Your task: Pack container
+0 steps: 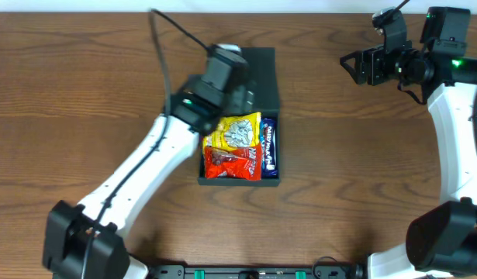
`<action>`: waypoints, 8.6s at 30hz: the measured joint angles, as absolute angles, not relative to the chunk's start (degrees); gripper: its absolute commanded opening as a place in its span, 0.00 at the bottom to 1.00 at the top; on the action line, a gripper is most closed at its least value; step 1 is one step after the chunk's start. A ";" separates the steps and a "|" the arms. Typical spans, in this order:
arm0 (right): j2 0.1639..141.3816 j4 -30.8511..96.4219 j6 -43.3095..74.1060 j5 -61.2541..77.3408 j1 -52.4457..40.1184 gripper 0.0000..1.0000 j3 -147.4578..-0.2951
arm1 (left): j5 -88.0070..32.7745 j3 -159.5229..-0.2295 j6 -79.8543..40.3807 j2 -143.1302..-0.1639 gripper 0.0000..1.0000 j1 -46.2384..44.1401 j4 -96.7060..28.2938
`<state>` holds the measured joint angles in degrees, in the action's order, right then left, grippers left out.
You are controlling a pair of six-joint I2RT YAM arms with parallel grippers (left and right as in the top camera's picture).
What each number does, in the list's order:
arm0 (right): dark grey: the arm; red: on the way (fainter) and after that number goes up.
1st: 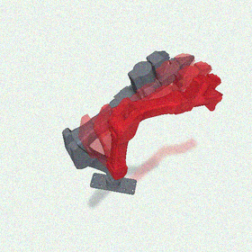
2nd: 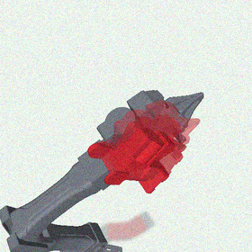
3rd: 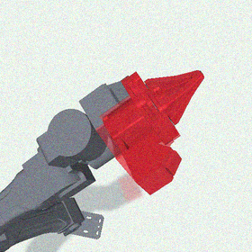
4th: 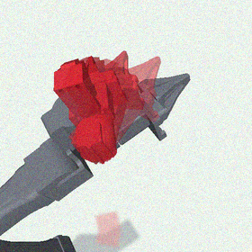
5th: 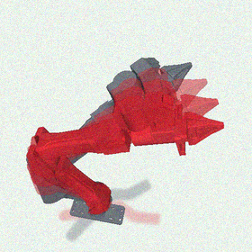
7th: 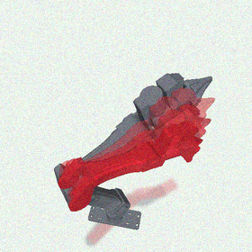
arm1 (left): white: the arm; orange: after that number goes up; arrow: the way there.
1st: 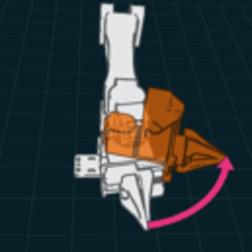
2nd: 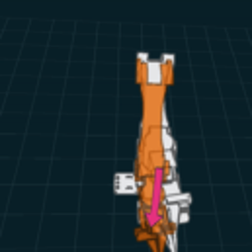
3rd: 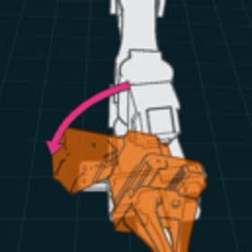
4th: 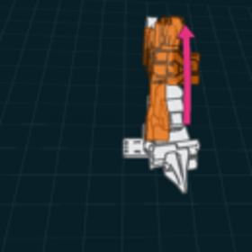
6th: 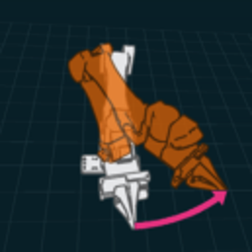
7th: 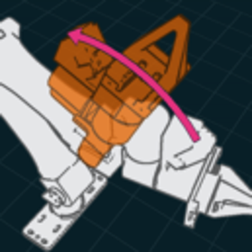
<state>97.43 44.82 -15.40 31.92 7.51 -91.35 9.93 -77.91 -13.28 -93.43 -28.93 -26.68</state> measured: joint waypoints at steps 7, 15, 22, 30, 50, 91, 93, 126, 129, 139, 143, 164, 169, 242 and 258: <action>97.43 44.80 -15.40 31.92 7.51 0.72 -91.35 | 13.58 -77.91 -10.39 -93.27 0.95 -18.55 -28.58; 97.43 44.69 -15.14 31.92 7.51 0.74 -91.35 | 10.61 -77.91 -9.65 -97.65 1.00 -12.80 -34.94; 97.43 44.71 -14.48 31.92 7.51 0.74 -91.35 | 7.57 -77.91 -8.38 -104.27 0.92 -12.91 -36.99; 97.43 44.71 -14.02 31.92 7.51 0.75 -91.35 | 6.07 -77.10 -7.44 -106.43 0.92 -12.88 -39.40; 97.43 45.82 -12.93 31.92 7.51 0.75 -91.35 | -0.99 -64.99 -4.58 -106.41 0.81 -12.19 -30.09; 97.43 45.98 -12.93 31.92 7.51 0.77 -91.35 | -1.61 -69.14 -7.57 -93.71 0.15 -14.04 -30.41; 97.43 45.98 -12.93 31.92 7.51 0.77 -91.37 | -2.63 -69.14 -8.86 -92.79 0.15 -16.43 -30.26; 97.43 46.17 -12.71 31.92 7.51 0.85 -91.35 | -17.63 -69.14 -21.19 -92.75 0.77 -35.24 -26.33; 97.43 47.09 -12.51 31.94 7.51 0.91 -91.35 | -16.47 -69.14 -20.69 -92.53 0.78 -32.67 -26.26; 97.43 49.87 -12.38 32.40 2.63 0.69 -91.35 | -8.38 -69.14 -17.98 -89.41 0.48 -17.67 -21.91; 97.43 49.45 -12.43 32.16 -0.45 0.41 -90.98 | -4.60 -69.14 -17.26 -89.41 0.31 -13.89 -20.49; 97.43 23.05 12.14 26.83 -6.13 0.01 -71.29 | -5.54 -69.14 -16.97 -96.18 0.05 -6.11 -7.53; 98.30 21.93 16.93 26.20 -6.13 0.01 -70.32 | -10.31 -70.83 -18.02 -103.37 0.06 -6.11 -6.66; 119.63 -14.46 31.16 60.10 -7.05 0.02 -70.35 | -33.71 -101.71 -11.03 -116.88 0.06 -5.37 -37.56; 115.31 -13.28 28.77 67.66 -7.38 0.02 -70.37 | -33.71 -101.71 -4.14 -109.54 0.06 -4.64 -43.64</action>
